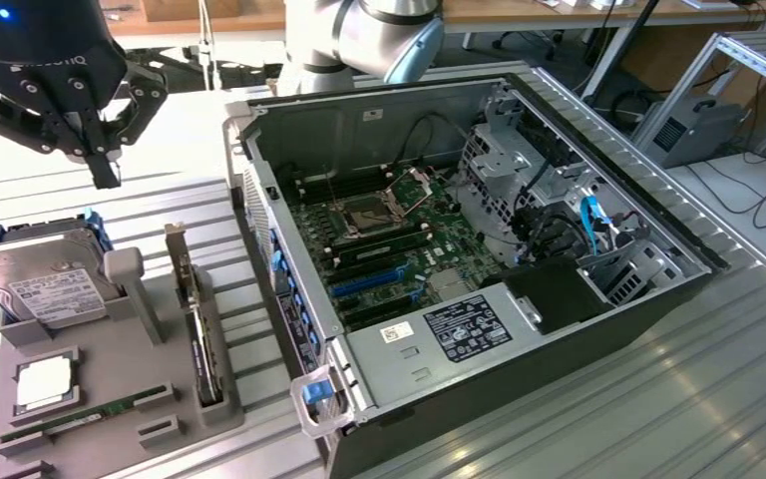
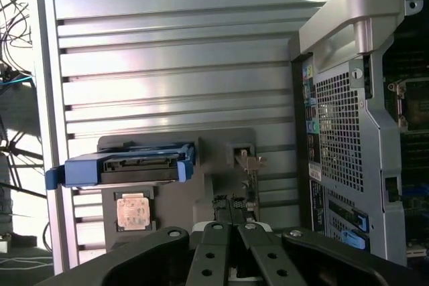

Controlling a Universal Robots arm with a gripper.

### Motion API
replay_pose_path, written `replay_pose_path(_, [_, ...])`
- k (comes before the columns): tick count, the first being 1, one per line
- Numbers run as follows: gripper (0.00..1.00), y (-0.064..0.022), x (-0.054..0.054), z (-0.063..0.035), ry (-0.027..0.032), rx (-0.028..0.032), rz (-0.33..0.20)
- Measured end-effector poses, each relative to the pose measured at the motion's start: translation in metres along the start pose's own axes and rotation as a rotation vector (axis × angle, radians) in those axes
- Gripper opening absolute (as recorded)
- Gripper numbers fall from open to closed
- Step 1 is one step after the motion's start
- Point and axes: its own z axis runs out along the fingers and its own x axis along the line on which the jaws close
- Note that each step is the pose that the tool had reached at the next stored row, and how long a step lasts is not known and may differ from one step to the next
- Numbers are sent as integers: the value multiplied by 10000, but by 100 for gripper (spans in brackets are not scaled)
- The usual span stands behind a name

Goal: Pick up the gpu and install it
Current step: 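Reach for the gpu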

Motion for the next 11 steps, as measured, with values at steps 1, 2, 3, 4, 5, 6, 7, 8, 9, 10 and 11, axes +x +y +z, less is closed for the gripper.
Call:
replay_pose_path(1, [11,0,0,0,0,0,-1])
replay_pose_path(2, [11,0,0,0,0,0,-1])
replay_pose_path(3, [11,0,0,0,0,0,-1])
replay_pose_path(4, [11,0,1,0,0,0,0])
replay_pose_path(5, [11,0,1,0,0,0,0])
replay_pose_path(6, [11,0,1,0,-1,0,0])
replay_pose_path(7, [11,-3,2,0,0,0,1])
replay_pose_path(8, [11,-8,2,0,0,-1,1])
replay_pose_path(9, [11,-14,0,0,0,0,0])
replay_pose_path(10, [11,-21,0,-1,1,0,0])
replay_pose_path(11, [11,-31,-1,-1,0,0,1])
